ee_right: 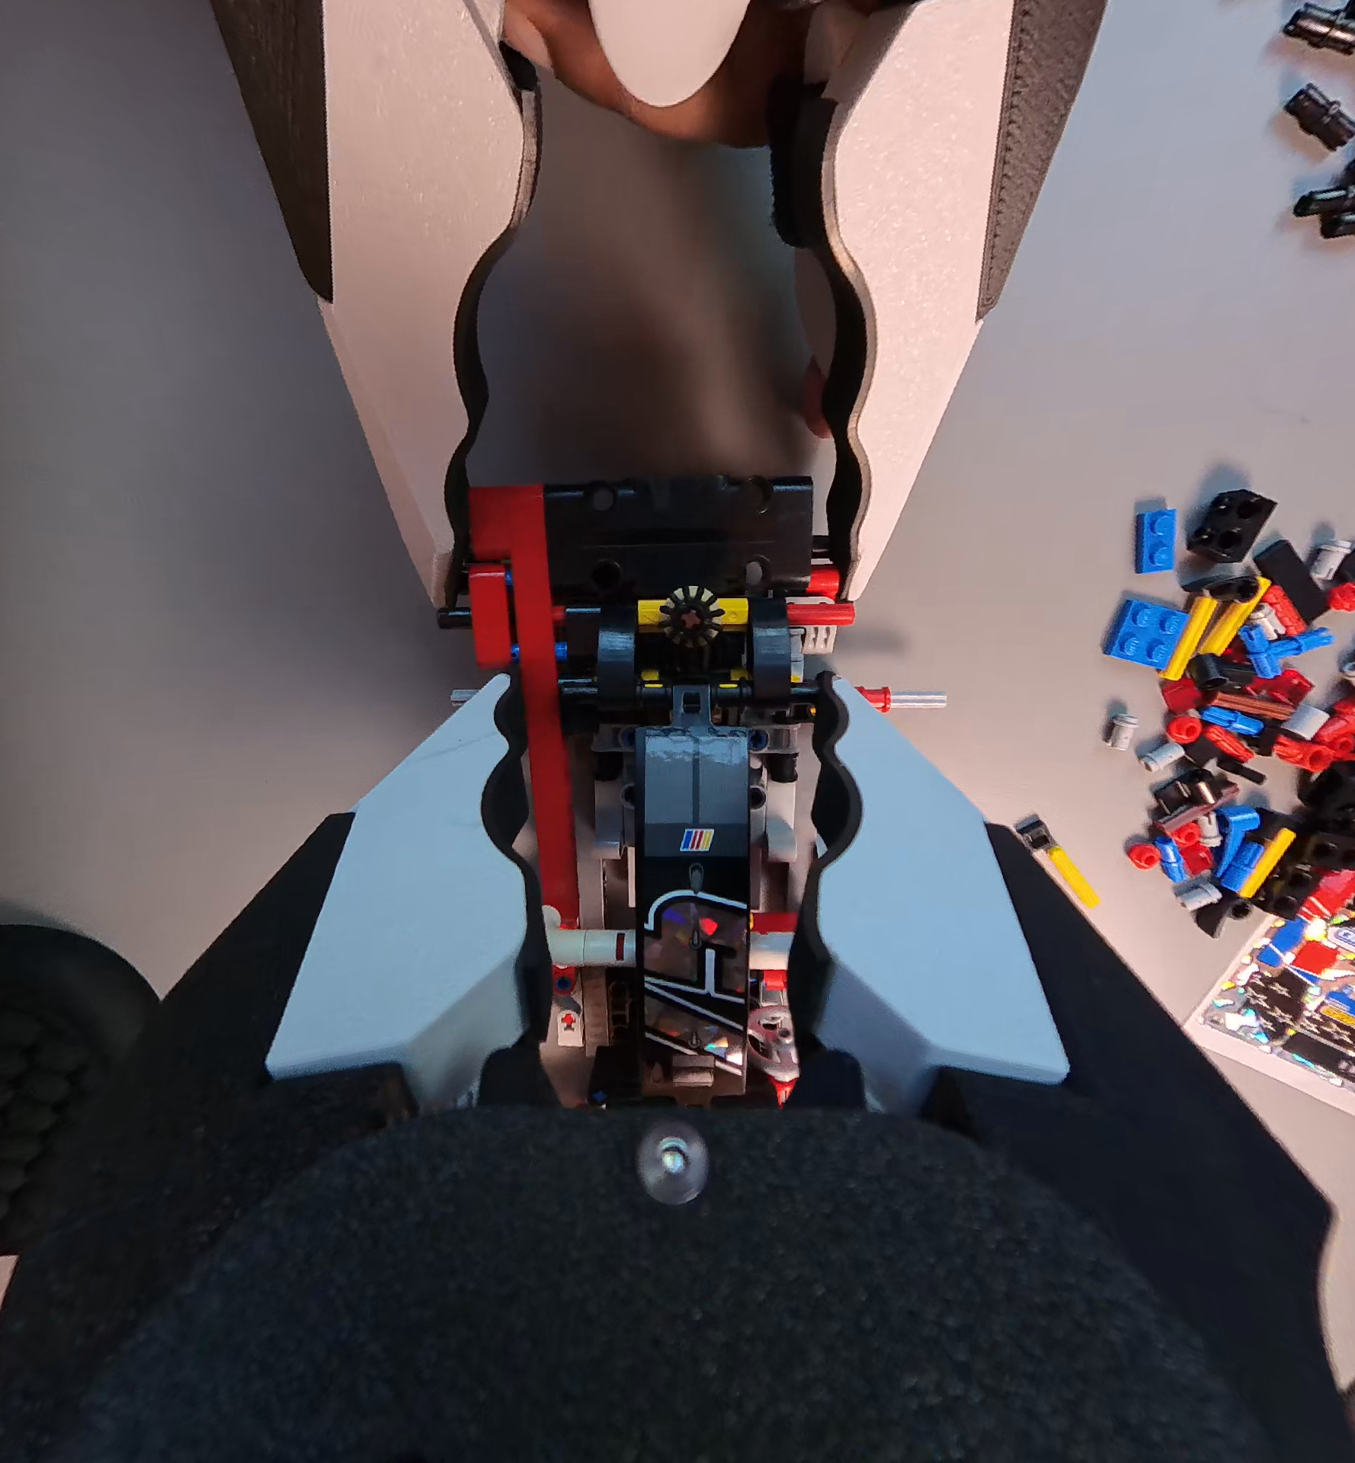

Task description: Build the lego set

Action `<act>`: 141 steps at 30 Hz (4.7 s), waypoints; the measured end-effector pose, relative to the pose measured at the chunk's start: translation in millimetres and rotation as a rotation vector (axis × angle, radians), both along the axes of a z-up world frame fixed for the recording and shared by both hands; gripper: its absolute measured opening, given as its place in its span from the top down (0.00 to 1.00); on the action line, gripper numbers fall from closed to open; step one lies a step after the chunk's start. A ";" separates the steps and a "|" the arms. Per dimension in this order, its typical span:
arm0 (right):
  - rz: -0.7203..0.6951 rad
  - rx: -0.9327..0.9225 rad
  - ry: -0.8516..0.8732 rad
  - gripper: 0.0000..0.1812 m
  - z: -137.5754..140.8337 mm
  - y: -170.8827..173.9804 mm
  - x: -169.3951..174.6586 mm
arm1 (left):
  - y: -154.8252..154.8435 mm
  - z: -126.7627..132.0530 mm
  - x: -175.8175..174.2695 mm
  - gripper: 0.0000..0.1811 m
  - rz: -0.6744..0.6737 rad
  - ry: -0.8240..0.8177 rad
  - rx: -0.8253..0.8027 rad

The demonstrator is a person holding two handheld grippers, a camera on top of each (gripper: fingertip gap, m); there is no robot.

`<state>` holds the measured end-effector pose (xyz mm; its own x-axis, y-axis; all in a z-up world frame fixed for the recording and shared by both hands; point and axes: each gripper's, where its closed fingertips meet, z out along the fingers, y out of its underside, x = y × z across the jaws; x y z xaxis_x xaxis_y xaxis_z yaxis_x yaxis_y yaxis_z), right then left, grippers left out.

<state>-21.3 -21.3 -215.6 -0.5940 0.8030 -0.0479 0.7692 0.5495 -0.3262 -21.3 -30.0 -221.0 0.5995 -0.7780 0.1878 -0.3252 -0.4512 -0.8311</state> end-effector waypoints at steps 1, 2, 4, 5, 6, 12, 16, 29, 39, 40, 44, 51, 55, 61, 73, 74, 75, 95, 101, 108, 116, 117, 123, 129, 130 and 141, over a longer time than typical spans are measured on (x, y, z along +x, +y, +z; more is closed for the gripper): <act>-0.002 0.004 -0.002 0.61 0.1 -0.1 0.2 | 0.0 0.0 0.0 0.47 -0.002 -0.001 -0.001; -0.003 0.006 -0.003 0.61 0.1 -0.2 0.5 | -0.2 0.0 0.0 0.47 -0.005 -0.002 -0.002; -0.002 -0.007 0.006 0.61 0.3 -0.3 0.0 | -0.2 0.2 -0.1 0.47 -0.007 -0.005 -0.003; -0.001 -0.011 0.009 0.61 0.4 -0.3 -0.2 | -0.2 0.3 0.0 0.47 -0.007 -0.005 -0.002; -0.002 -0.007 0.007 0.61 0.3 0.0 -0.3 | -0.1 0.3 0.0 0.47 -0.006 -0.004 -0.001; -0.020 0.003 0.003 0.61 0.0 0.5 0.3 | 0.1 0.5 -0.1 0.47 -0.016 -0.007 -0.002; -0.028 0.004 -0.016 0.57 -0.3 -2.7 4.5 | -1.3 0.3 0.6 0.47 -0.027 -0.005 -0.005; -0.069 0.035 -0.017 0.55 -0.5 -7.3 0.5 | -2.2 0.0 1.9 0.47 0.000 -0.001 -0.002; -0.082 0.010 -0.009 0.57 -0.8 -6.2 -0.6 | 0.3 1.3 1.5 0.49 0.007 -0.011 -0.001; -0.080 0.012 -0.005 0.57 -0.7 -6.3 -0.7 | 0.3 1.4 1.4 0.49 0.006 -0.011 0.000; -0.086 0.006 0.006 0.57 -0.7 -5.8 -0.9 | 0.8 1.5 1.2 0.49 0.003 -0.012 0.001; -0.080 0.006 0.000 0.56 -0.7 -7.7 -0.1 | -6.0 1.9 2.6 0.44 -0.052 -0.011 -0.008; -0.068 0.009 0.006 0.56 -0.5 -9.0 1.2 | -10.6 3.4 -0.8 0.44 -0.071 -0.020 0.006; -0.076 0.028 0.028 0.55 -0.3 -10.3 0.2 | -9.5 3.3 -3.4 0.49 -0.073 -0.017 0.008; -0.101 0.053 0.033 0.54 -2.0 -13.2 1.4 | -9.7 -20.7 0.5 0.41 0.042 0.247 0.071; -0.102 0.053 0.038 0.54 -2.1 -13.2 1.1 | -9.9 -19.9 0.6 0.41 0.040 0.231 0.062; -0.105 0.051 0.042 0.54 -2.1 -13.3 0.9 | -10.0 -19.7 0.6 0.41 0.039 0.229 0.062; -0.086 0.058 0.048 0.56 -3.1 -13.3 2.8 | -11.7 -20.4 1.2 0.45 -0.008 0.244 0.081; -0.070 0.059 0.067 0.55 -2.6 -14.4 2.4 | -22.9 -13.5 -1.7 0.42 -0.068 0.145 0.039; -0.082 0.058 0.094 0.56 -2.0 -14.8 0.2 | -11.2 -19.3 0.5 0.45 0.008 0.230 0.075; -0.090 0.064 0.098 0.56 -1.8 -14.6 0.3 | -10.7 -20.0 -0.5 0.47 0.009 0.247 0.084; -0.086 0.064 0.095 0.56 -1.8 -14.2 0.4 | -10.3 -19.9 -0.4 0.47 0.010 0.248 0.085; -0.080 0.058 0.089 0.57 -1.9 -13.7 0.7 | -10.0 -19.8 -0.1 0.47 0.009 0.246 0.082; -0.073 0.056 0.088 0.58 -1.8 -13.9 0.8 | -9.8 -19.7 0.1 0.47 0.014 0.246 0.086; -0.075 0.058 0.088 0.57 -1.8 -14.1 0.8 | -9.9 -19.6 0.1 0.47 0.014 0.247 0.087; -0.070 0.090 0.094 0.55 -4.2 -14.0 -0.5 | -8.6 -18.7 1.7 0.45 0.037 0.232 0.081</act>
